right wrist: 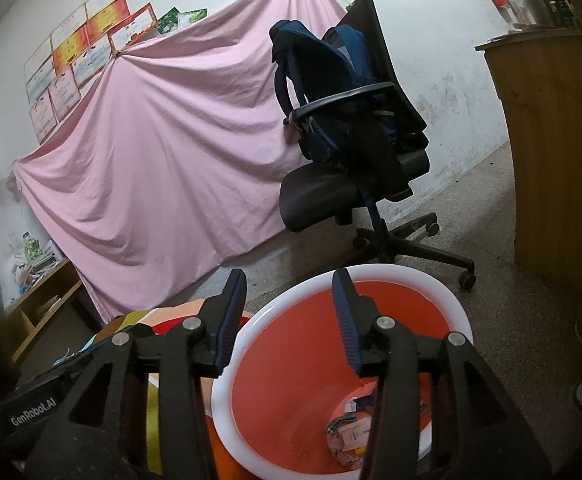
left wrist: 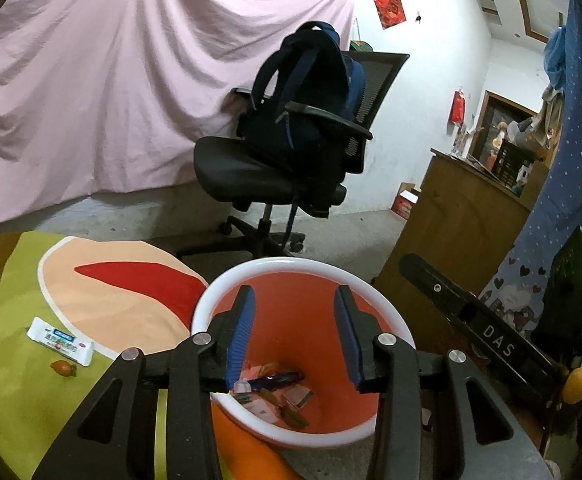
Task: Collect trash
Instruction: 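Move both tools back over the table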
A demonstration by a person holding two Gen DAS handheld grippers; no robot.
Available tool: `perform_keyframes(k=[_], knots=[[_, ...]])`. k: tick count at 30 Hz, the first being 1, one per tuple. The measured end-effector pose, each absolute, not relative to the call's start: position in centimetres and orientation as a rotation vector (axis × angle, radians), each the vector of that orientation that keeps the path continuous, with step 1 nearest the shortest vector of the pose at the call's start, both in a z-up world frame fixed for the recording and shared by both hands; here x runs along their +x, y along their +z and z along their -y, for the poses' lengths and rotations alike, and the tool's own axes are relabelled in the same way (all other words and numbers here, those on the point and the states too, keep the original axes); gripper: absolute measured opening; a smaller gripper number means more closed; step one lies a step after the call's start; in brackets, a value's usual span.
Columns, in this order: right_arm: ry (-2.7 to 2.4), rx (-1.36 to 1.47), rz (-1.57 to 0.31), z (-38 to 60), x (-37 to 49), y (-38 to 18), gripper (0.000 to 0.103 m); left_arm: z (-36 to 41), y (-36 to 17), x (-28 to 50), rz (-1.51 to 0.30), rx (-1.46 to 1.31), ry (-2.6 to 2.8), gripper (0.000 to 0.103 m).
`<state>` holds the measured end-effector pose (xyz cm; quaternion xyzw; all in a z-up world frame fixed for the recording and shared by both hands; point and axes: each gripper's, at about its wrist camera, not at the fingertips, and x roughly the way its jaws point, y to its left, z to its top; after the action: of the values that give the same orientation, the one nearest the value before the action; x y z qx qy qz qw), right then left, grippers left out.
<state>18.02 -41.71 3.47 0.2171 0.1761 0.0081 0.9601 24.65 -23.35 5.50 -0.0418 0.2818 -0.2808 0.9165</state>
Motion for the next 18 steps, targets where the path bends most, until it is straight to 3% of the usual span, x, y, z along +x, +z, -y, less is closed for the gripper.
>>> perform_keyframes(k=[8,14,16,18], knots=[[0.034,0.408,-0.320,40.7,17.8,4.2,0.083,20.0,7.2,23.8,-0.492,-0.110,-0.480,0.049],[0.063,0.388,-0.262,39.2,17.4,5.3,0.101,17.1,8.4,22.5,-0.423,-0.105,-0.398,0.066],[0.075,0.377,-0.240,38.5,17.2,5.7,0.103,15.8,8.6,22.0,-0.398,-0.113,-0.360,0.085],[0.082,0.365,-0.218,37.6,17.1,6.1,0.103,14.4,8.9,21.3,-0.360,-0.130,-0.306,0.097]])
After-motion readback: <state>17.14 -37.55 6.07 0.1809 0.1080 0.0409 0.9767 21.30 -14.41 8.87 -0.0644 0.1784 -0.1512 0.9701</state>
